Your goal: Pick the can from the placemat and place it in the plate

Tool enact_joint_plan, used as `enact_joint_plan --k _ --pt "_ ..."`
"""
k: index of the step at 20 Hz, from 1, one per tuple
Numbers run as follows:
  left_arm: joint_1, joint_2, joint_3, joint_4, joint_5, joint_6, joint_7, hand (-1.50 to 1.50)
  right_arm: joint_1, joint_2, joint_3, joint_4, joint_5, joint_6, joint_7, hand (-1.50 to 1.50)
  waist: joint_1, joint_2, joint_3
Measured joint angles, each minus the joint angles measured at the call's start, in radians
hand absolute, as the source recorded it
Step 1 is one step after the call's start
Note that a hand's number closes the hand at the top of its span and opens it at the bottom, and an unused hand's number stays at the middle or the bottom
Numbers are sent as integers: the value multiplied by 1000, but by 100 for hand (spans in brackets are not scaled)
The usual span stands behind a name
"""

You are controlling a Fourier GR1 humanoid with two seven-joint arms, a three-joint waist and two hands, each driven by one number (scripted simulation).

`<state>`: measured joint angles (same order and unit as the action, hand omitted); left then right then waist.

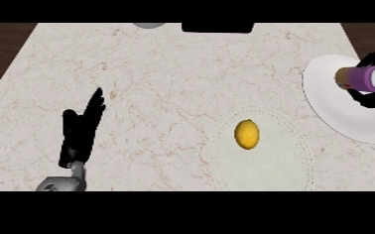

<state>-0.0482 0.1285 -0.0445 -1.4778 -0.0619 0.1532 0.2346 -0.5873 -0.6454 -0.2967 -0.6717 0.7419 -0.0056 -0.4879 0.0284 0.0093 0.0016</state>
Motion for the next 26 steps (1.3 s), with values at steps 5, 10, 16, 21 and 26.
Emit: enact_joint_plan --k 5,10,16,21,26 --pt "-2 7 12 17 7 -16 -28 0 -58 -35 39 184 52 67 -46 150 8 3 0" --pt "-21 -15 -3 31 -13 1 -24 0 -115 -61 78 331 109 121 -89 -150 13 6 2" --pt "-29 -13 6 39 -4 -8 -17 0 -145 -97 37 410 63 209 -291 -150 12 7 3" --pt "-15 -16 4 22 -8 -3 -13 0 -173 -99 -100 465 -91 323 -361 -150 4 3 4" --pt "-13 -18 4 17 -3 -7 -10 0 -183 -134 -190 521 -194 410 -332 -150 6 6 4"
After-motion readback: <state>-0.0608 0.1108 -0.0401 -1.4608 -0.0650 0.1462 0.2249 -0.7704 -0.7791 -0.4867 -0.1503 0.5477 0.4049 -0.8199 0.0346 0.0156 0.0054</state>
